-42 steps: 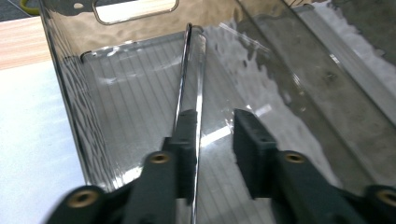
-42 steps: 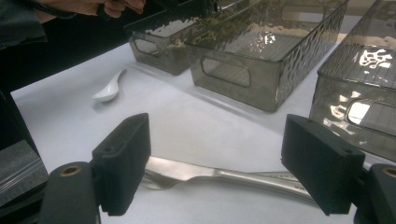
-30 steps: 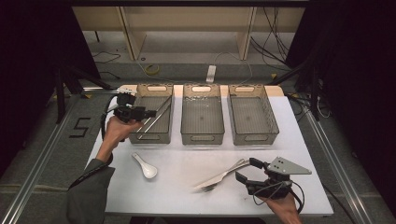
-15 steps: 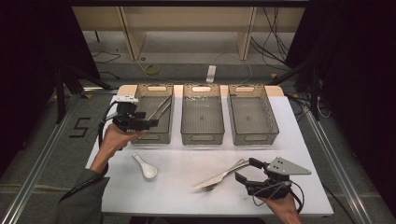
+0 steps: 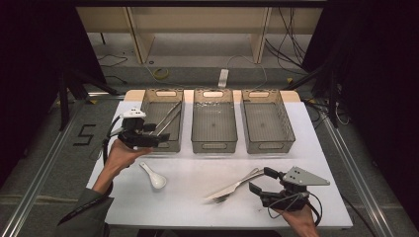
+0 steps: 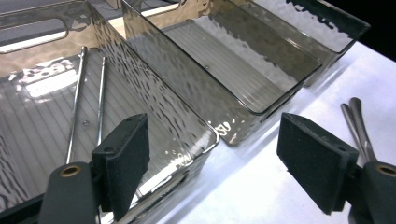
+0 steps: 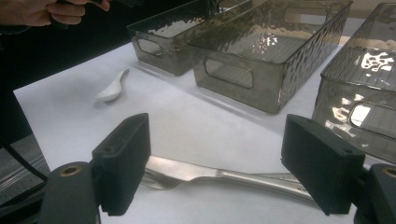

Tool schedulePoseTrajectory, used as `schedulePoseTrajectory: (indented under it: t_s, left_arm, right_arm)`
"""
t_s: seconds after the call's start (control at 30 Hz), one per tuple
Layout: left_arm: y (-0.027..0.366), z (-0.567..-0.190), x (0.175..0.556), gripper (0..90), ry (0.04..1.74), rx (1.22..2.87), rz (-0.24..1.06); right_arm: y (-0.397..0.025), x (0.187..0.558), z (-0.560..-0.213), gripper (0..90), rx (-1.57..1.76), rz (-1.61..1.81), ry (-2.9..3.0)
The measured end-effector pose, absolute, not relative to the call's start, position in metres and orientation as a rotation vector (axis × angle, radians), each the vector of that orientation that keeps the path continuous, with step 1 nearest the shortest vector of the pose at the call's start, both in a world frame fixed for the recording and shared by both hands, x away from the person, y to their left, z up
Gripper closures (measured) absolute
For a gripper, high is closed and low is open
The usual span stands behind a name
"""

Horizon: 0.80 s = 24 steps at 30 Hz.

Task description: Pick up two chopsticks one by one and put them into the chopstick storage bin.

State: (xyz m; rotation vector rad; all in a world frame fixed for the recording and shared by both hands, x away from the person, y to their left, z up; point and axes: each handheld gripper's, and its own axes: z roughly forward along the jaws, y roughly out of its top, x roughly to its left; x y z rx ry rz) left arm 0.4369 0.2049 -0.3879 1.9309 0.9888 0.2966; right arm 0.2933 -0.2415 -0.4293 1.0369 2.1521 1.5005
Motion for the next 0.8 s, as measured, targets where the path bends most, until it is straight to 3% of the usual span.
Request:
schedulePoseTrajectory:
  t_s: [0.8]
  left_arm:
    - [0.202,-0.402,0.410,25.8,0.954,1.943,0.294]
  right_arm:
    - [-0.245,0.294,-0.431,24.9,1.039,1.502,2.145]
